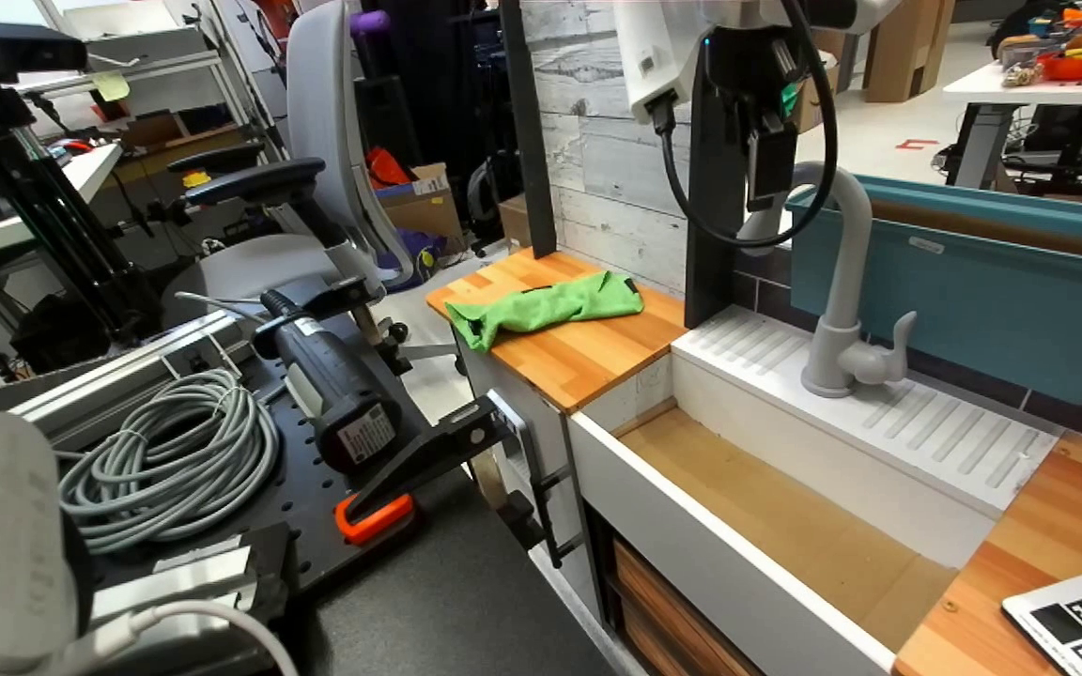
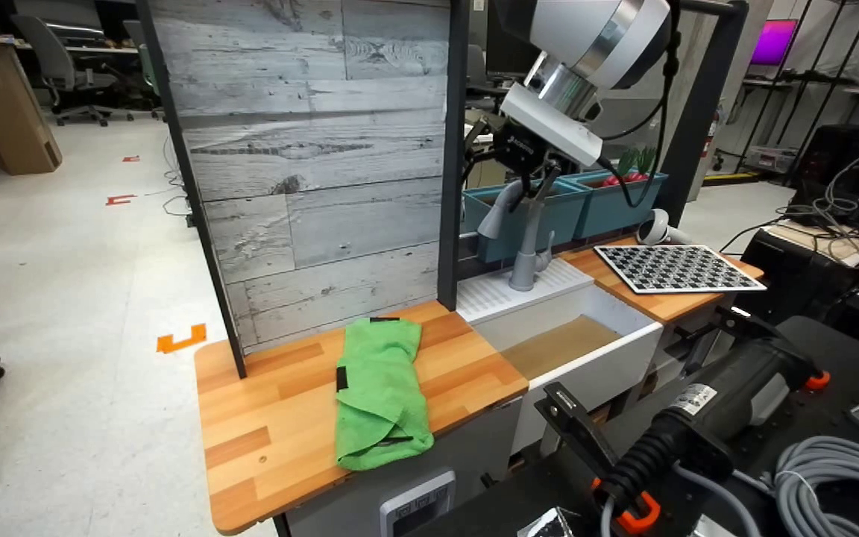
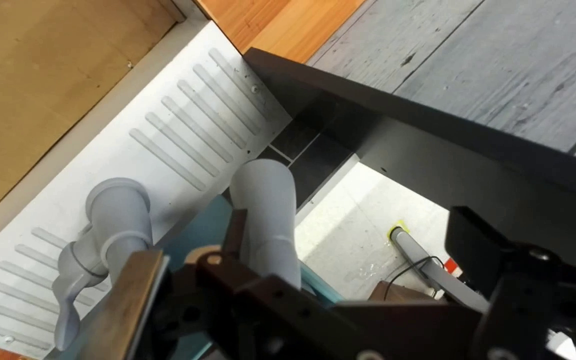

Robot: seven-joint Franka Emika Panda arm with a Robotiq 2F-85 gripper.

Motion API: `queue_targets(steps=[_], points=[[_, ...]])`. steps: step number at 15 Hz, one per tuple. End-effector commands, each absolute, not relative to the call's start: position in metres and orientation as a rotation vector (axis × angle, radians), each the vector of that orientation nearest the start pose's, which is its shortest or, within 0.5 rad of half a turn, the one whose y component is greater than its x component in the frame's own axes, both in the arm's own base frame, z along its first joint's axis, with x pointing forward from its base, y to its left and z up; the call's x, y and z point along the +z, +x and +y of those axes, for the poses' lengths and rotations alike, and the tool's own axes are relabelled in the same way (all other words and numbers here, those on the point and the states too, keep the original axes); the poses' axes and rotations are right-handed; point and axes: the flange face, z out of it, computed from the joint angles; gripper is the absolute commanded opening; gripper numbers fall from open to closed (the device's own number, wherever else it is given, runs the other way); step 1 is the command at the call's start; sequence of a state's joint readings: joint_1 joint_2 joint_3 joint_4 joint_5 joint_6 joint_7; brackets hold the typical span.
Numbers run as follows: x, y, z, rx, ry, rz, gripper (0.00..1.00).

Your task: Move the tap to the left

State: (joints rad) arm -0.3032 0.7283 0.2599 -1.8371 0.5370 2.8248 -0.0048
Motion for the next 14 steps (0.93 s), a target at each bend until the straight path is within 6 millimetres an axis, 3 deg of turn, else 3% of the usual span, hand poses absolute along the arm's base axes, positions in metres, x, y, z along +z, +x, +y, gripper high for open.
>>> queue_targets(steps=[1,5,8,10,11,14], points=[[0.18,0.621,-0.08,-0.305,-2.658,0.775,1.0],[0.185,0.574,-0.081,-0.224,-2.762,0.62,1.0],[0.179,0.551,-0.056,-0.161,-2.846,0.451,1.0],[0.173,0.548,-0.04,-0.14,-2.889,0.39,1.0],[0.169,0.557,-0.051,-0.154,-2.842,0.452,1.0],[0.165,0.553,-0.035,-0.131,-2.867,0.396,1.0]])
